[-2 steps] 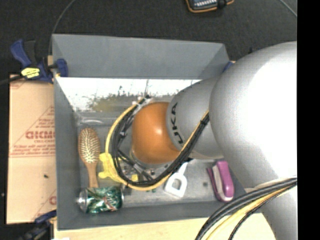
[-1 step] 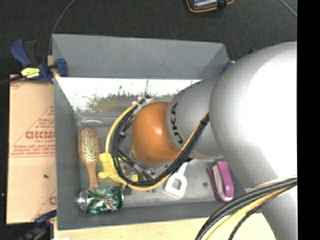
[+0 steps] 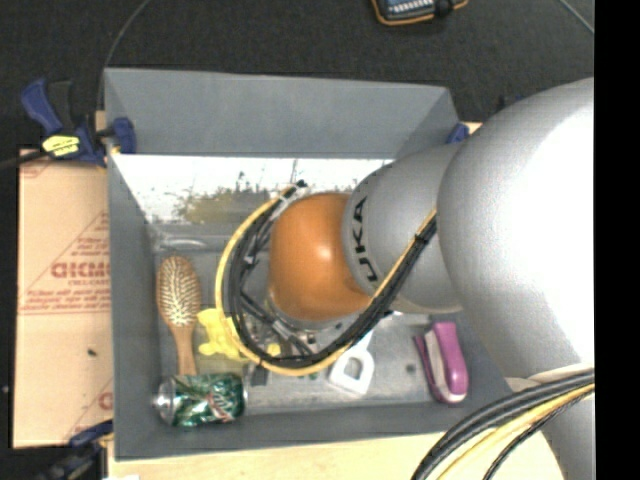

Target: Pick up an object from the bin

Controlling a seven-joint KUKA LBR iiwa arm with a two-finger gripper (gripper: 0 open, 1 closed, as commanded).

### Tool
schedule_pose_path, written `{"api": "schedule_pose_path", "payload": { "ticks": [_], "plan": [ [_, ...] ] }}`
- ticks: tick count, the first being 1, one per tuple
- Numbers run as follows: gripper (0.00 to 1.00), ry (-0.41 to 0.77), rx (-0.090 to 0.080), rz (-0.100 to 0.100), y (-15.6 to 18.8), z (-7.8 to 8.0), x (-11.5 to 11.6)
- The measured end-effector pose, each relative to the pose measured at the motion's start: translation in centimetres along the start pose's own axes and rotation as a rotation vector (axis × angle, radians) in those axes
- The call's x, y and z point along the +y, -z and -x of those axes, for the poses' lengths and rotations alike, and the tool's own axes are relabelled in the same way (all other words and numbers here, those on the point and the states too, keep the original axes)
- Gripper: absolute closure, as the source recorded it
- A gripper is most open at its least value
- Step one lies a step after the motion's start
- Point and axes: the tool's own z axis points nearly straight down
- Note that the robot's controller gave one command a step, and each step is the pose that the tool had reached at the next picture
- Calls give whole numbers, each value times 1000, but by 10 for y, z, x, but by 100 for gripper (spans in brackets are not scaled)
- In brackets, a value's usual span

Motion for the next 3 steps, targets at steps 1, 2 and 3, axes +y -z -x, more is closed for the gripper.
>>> {"api": "schedule_pose_path", "payload": {
  "ticks": [1, 2, 3],
  "plan": [
    [100, 0, 0, 1, 31, 0, 0],
    [100, -1, 0, 1, 62, 1, 0],
    [100, -1, -3, 2, 85, 2, 0]
  ]
}}
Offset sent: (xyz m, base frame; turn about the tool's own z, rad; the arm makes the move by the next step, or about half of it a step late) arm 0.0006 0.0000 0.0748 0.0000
